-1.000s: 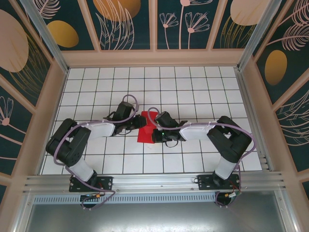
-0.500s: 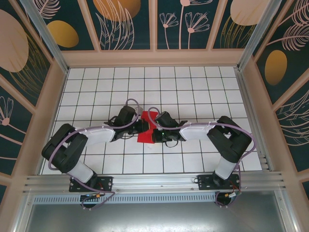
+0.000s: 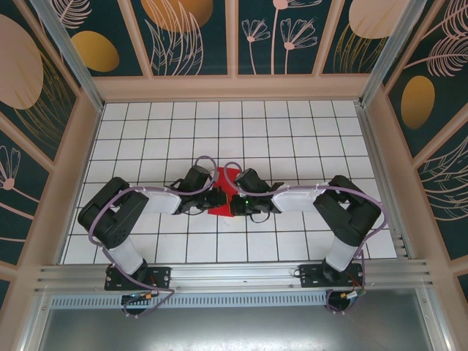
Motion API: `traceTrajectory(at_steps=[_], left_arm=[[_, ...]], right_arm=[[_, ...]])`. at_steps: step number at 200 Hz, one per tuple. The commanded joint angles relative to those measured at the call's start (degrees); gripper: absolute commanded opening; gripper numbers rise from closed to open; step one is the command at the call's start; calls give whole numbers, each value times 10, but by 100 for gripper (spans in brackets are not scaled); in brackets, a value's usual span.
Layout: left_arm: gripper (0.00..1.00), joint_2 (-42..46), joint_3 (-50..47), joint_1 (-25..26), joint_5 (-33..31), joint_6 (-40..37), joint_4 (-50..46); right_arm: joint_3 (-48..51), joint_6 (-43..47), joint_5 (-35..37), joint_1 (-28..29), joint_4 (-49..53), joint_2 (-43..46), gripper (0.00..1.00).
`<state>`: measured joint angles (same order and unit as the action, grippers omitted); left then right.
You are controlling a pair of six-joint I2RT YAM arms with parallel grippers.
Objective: Fold a paper plane with a square sheet of paper (pick it up from the middle)
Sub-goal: Fold the triangle a second time at the center of the table.
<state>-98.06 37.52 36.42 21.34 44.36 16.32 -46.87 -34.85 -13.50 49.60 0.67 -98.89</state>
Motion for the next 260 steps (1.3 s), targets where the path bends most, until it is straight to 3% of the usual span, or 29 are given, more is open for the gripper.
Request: traceTrajectory(at_steps=[1, 83, 196, 223, 260], left_arm=[[3, -23, 2, 1, -49, -12, -16], [4, -13, 1, -85, -54, -42, -20], [4, -34, 96, -111, -147, -102, -119], [4, -8, 92, -111, -116, -93, -111], [5, 78, 6, -107, 4, -26, -5]], right_arm=[[25, -1, 39, -1, 78, -40, 0], [45, 3, 55, 0, 93, -45, 0], [58, 4, 60, 0, 90, -30, 0], [56, 3, 60, 0, 87, -22, 0], [46, 6, 40, -3, 74, 3, 0]])
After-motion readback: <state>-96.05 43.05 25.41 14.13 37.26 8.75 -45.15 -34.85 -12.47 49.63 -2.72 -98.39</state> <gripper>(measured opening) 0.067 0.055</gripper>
